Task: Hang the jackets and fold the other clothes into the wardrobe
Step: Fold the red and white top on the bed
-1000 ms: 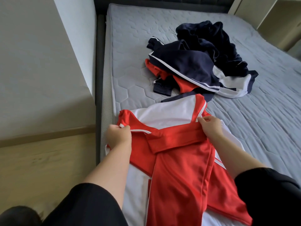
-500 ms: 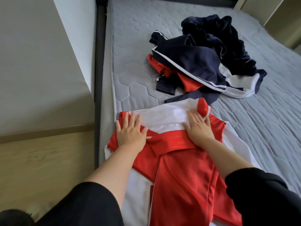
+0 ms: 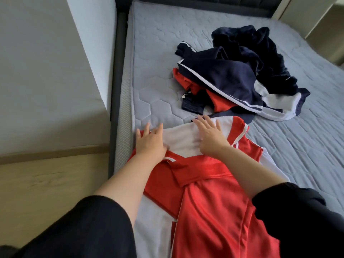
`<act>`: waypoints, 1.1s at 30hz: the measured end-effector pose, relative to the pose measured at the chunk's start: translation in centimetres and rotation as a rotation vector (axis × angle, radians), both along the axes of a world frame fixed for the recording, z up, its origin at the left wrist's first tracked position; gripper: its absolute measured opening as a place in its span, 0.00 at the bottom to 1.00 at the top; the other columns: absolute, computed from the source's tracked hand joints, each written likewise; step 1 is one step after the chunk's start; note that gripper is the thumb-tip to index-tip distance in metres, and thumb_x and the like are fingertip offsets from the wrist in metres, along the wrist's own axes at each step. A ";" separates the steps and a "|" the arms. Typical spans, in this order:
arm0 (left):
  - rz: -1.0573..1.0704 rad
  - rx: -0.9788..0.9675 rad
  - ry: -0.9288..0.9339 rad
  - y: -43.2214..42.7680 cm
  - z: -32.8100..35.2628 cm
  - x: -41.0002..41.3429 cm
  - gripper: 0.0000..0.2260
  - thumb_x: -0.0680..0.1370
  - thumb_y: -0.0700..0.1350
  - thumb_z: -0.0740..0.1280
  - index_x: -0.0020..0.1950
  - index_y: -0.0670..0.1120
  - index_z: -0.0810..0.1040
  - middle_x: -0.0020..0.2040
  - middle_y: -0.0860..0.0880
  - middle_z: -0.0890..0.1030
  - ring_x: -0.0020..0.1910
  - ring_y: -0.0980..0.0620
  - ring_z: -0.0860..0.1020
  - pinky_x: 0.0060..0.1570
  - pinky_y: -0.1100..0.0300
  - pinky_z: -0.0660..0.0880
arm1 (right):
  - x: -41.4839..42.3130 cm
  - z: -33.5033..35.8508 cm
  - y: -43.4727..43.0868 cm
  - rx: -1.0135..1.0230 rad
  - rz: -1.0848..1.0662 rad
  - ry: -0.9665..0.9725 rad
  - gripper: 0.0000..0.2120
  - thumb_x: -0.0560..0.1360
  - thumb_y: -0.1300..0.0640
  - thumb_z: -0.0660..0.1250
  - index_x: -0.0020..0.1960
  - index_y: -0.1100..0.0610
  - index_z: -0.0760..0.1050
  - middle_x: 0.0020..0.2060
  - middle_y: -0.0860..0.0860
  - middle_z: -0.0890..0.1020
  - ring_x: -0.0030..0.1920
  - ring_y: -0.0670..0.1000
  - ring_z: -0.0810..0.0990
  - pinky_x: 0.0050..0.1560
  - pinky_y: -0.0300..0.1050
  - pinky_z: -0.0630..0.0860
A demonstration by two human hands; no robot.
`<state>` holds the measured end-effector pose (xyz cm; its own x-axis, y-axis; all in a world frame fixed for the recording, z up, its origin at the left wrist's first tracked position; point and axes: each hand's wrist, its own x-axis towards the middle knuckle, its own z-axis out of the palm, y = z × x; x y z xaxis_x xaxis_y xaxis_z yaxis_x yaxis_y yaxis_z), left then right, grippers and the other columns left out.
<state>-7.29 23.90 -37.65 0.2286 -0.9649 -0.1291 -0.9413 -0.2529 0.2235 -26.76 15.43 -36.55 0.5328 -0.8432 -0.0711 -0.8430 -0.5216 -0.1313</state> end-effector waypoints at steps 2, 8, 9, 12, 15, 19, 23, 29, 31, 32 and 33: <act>0.010 0.075 -0.021 -0.7 0.8 0.4 0.37 0.75 0.57 0.67 0.77 0.49 0.52 0.73 0.47 0.66 0.74 0.45 0.59 0.72 0.43 0.50 | 0.5 0.9 -1.4 0.124 0.017 0.135 0.40 0.69 0.63 0.63 0.77 0.52 0.51 0.75 0.51 0.60 0.77 0.52 0.49 0.74 0.57 0.42; -0.026 0.224 -0.031 -2.1 4.0 2.3 0.11 0.70 0.49 0.73 0.47 0.47 0.75 0.53 0.46 0.80 0.52 0.44 0.79 0.44 0.57 0.72 | 0.7 4.4 -4.4 0.150 0.039 0.623 0.32 0.66 0.40 0.74 0.66 0.48 0.67 0.60 0.49 0.76 0.65 0.56 0.70 0.65 0.59 0.60; -0.018 0.228 -0.049 -2.1 4.5 2.4 0.11 0.70 0.49 0.73 0.45 0.47 0.75 0.53 0.46 0.80 0.51 0.44 0.79 0.42 0.57 0.71 | 0.6 4.9 -4.4 0.149 0.038 0.667 0.31 0.67 0.40 0.73 0.65 0.47 0.68 0.58 0.48 0.77 0.63 0.56 0.72 0.63 0.56 0.63; 0.021 0.173 -0.114 -2.3 5.9 2.2 0.13 0.71 0.48 0.72 0.53 0.46 0.78 0.55 0.45 0.79 0.54 0.43 0.79 0.43 0.57 0.71 | 0.1 6.1 -3.6 0.085 -0.002 0.652 0.31 0.68 0.41 0.74 0.66 0.47 0.68 0.56 0.49 0.77 0.59 0.56 0.76 0.51 0.50 0.69; 0.043 0.153 -0.156 -2.3 6.7 1.9 0.10 0.73 0.45 0.69 0.53 0.45 0.78 0.55 0.45 0.80 0.55 0.43 0.79 0.45 0.57 0.71 | -0.8 6.2 -2.4 0.020 -0.103 0.500 0.33 0.68 0.49 0.76 0.66 0.52 0.63 0.57 0.50 0.73 0.57 0.60 0.77 0.46 0.54 0.72; 0.023 0.129 -0.193 -1.7 7.3 1.5 0.07 0.75 0.44 0.67 0.52 0.46 0.78 0.53 0.46 0.80 0.54 0.44 0.78 0.43 0.57 0.70 | -2.0 6.1 -1.3 -0.103 -0.107 0.398 0.26 0.72 0.59 0.72 0.64 0.55 0.62 0.58 0.51 0.68 0.51 0.62 0.79 0.50 0.64 0.76; -0.010 0.097 -0.219 -1.4 7.6 1.4 0.03 0.76 0.42 0.65 0.48 0.45 0.77 0.51 0.45 0.79 0.52 0.43 0.78 0.43 0.58 0.70 | -3.0 6.1 -1.1 0.060 -0.144 0.419 0.24 0.70 0.51 0.74 0.60 0.52 0.68 0.58 0.50 0.76 0.57 0.59 0.78 0.58 0.60 0.72; -0.118 0.053 -0.315 -1.6 8.3 1.3 0.07 0.76 0.41 0.64 0.53 0.44 0.78 0.54 0.44 0.79 0.54 0.42 0.78 0.44 0.57 0.69 | -3.4 6.3 -1.9 0.002 -0.173 0.533 0.17 0.73 0.57 0.65 0.62 0.54 0.75 0.60 0.54 0.77 0.61 0.57 0.74 0.59 0.51 0.72; -0.134 0.003 -0.359 -2.1 9.2 1.6 0.08 0.77 0.41 0.64 0.55 0.45 0.78 0.56 0.44 0.79 0.56 0.42 0.78 0.47 0.56 0.71 | -3.3 7.5 -2.3 -0.249 -0.087 0.569 0.15 0.73 0.57 0.65 0.59 0.52 0.77 0.57 0.51 0.76 0.61 0.55 0.71 0.61 0.50 0.66; -0.126 -0.034 -0.372 -2.5 9.9 1.8 0.09 0.77 0.40 0.64 0.56 0.45 0.78 0.57 0.43 0.79 0.57 0.41 0.78 0.48 0.55 0.72 | -3.2 8.4 -2.6 -0.339 -0.077 0.549 0.14 0.72 0.57 0.65 0.56 0.51 0.78 0.55 0.50 0.76 0.60 0.55 0.70 0.64 0.52 0.64; -0.107 -0.082 -0.380 -3.0 10.7 2.0 0.09 0.78 0.40 0.63 0.57 0.45 0.78 0.57 0.43 0.80 0.57 0.41 0.78 0.49 0.54 0.73 | -3.0 9.4 -2.9 -0.405 -0.092 0.499 0.12 0.72 0.59 0.64 0.54 0.52 0.78 0.52 0.50 0.77 0.59 0.55 0.70 0.67 0.54 0.61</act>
